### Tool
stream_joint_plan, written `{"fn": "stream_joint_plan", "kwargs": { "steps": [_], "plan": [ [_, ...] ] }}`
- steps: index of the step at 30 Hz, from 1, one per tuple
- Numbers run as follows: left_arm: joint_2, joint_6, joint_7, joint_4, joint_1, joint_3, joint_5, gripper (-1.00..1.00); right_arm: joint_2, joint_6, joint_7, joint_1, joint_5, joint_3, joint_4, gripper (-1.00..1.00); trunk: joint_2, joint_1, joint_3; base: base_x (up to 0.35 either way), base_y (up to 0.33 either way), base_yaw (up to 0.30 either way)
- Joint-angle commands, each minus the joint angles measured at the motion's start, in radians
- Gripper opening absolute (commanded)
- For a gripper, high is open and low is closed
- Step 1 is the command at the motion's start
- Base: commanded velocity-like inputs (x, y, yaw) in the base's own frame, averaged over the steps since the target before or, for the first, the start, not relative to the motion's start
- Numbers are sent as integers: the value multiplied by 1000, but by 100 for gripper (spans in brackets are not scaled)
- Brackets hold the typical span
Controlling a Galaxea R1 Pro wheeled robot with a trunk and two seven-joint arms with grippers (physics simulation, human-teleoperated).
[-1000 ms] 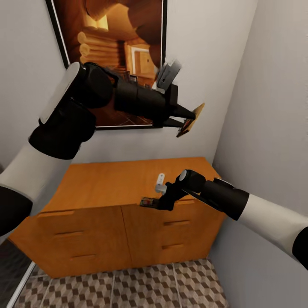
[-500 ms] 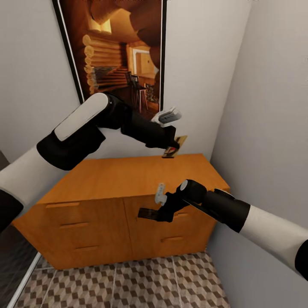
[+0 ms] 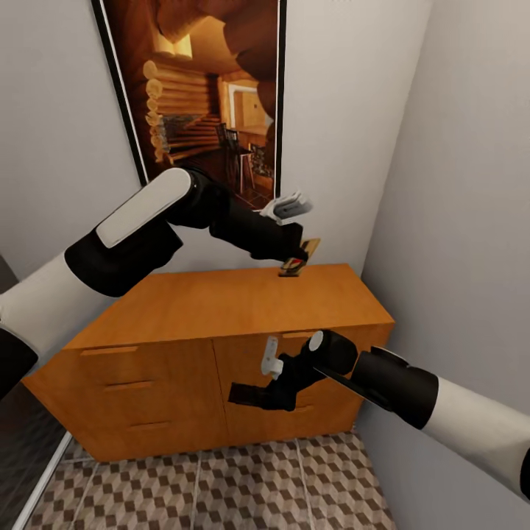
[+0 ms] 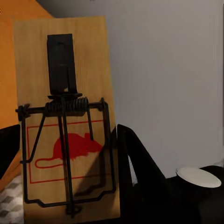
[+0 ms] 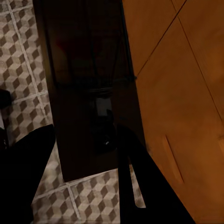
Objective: Take the four mousetraps from the cabinet in the bathroom and place them on the bathroom floor. Make sure all four end up on the same floor surface, and ensure that at least two of them are either under or directly next to the same bathroom sink.
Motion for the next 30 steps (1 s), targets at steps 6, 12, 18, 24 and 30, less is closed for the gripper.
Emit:
{"fn": "stream_joint_plan", "kwargs": {
  "steps": [6, 12, 18, 24, 30],
  "plan": [
    [-4, -56, 3, 6, -1, -35, 7, -100, 1, 9, -6, 34, 0, -10, -3, -100, -1, 0, -1, -192, 0, 0],
    [-4, -63, 3, 8, -1, -62, 5, -100, 0, 10, -6, 59, -2, -85, 3, -100, -1, 0, -1, -323, 0, 0],
    [-5, -64, 2, 10, -1, -66, 6, -100, 0, 9, -6, 74, -2, -116, 5, -100, -1, 0, -1, -333, 0, 0],
    [-8, -67, 1, 29, 4, -101, 7, -100, -2, 9, -6, 77, -2, -120, 6, -100, -1, 0, -1, -334, 0, 0],
    [-20, -117, 5, 110, 40, -282, -23, -100, -23, 9, 5, 91, 2, -111, -6, -100, -1, 0, -1, -170, 0, 0]
  ]
}}
